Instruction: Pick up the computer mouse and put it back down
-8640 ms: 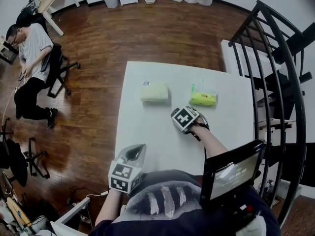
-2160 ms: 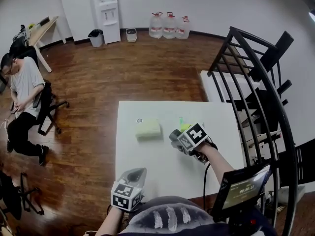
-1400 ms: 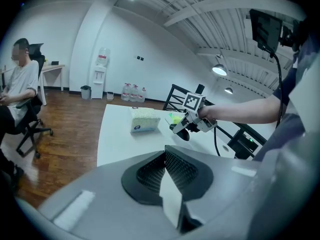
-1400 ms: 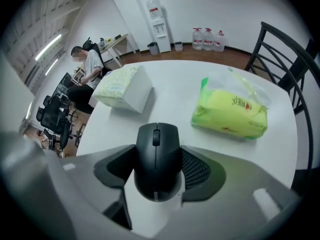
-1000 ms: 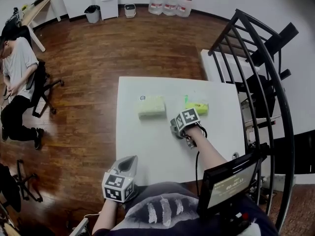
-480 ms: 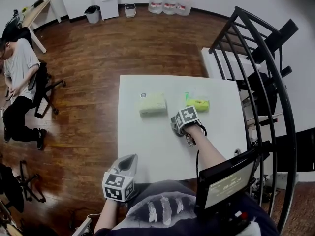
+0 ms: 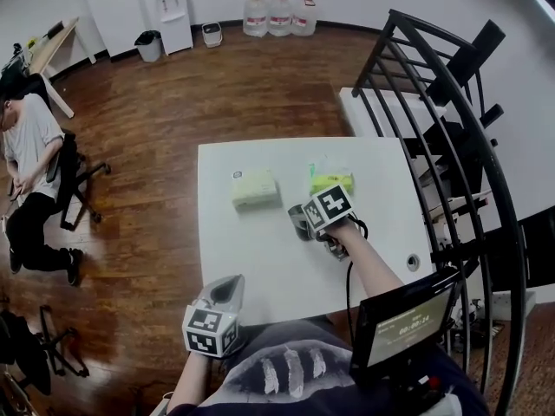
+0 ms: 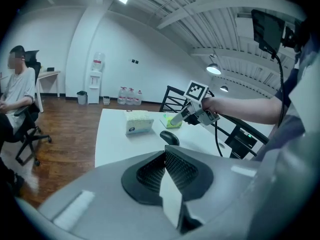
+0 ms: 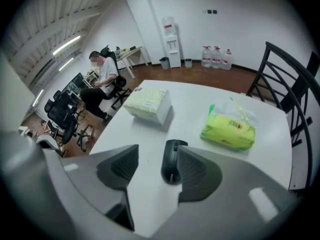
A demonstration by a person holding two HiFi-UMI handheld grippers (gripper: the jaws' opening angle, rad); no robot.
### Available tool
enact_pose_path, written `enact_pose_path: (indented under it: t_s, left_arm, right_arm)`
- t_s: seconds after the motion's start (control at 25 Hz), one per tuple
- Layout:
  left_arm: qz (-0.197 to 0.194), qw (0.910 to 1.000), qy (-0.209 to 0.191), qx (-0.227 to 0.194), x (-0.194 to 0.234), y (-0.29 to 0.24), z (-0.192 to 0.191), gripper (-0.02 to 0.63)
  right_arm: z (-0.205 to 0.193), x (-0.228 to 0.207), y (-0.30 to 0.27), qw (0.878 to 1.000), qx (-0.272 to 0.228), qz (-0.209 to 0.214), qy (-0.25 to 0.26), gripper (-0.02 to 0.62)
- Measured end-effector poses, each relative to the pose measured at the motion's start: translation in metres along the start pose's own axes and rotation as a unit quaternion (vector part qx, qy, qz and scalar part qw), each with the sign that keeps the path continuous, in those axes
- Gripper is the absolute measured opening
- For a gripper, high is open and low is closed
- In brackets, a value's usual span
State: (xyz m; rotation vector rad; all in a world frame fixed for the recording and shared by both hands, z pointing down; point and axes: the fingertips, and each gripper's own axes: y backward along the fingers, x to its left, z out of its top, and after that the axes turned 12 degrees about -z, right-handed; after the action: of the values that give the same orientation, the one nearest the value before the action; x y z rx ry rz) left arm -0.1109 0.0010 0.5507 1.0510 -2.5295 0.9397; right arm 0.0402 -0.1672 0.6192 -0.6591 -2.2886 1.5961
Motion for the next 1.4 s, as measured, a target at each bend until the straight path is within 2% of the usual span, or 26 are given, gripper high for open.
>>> enact_pose_path:
  t_s: [0.04,0.2,0.24,0.44,0.68,1.0,1.4]
  left_arm:
    - [-0.004,1.0,-0.004,0.002,-0.004,-0.003,0.0,0.015]
    - [-0.015,0.9997,-0.017,0.007,-0.02,-0.015,0.002,0.015]
    - [-0.017,0.9996,-0.02,0.009,-0.024,-0.016,0.003,0.015]
    - [-0.021,0.9991,-0.034,0.013,-0.041,-0.025,0.01,0.015]
    - [-0.018,0.9986,-0.047,0.015,-0.066,-0.04,0.021,0.015]
    - [-0.012,0.9976,-0.067,0.013,-0.093,-0.063,0.034,0.015]
    - [0.003,0.9982,-0.059,0.014,-0.112,-0.081,0.036,0.015]
  right_arm:
    - [0.002,0.002,0.01,1.0,-0.011,0.005,0.009,0.228]
    - [0.005,0.01,0.057,0.997,-0.06,0.022,0.049,0.023]
    - [0.005,0.013,0.068,0.995,-0.071,0.029,0.058,0.003]
    - [0.001,0.036,0.122,0.984,-0.12,0.075,0.108,0.003]
    - [-0.012,0.042,0.167,0.969,-0.159,0.104,0.156,0.003]
    - [-0.03,0.022,0.169,0.961,-0.162,0.103,0.199,0.003]
    - [-0.033,0.019,0.186,0.947,-0.176,0.123,0.239,0.003]
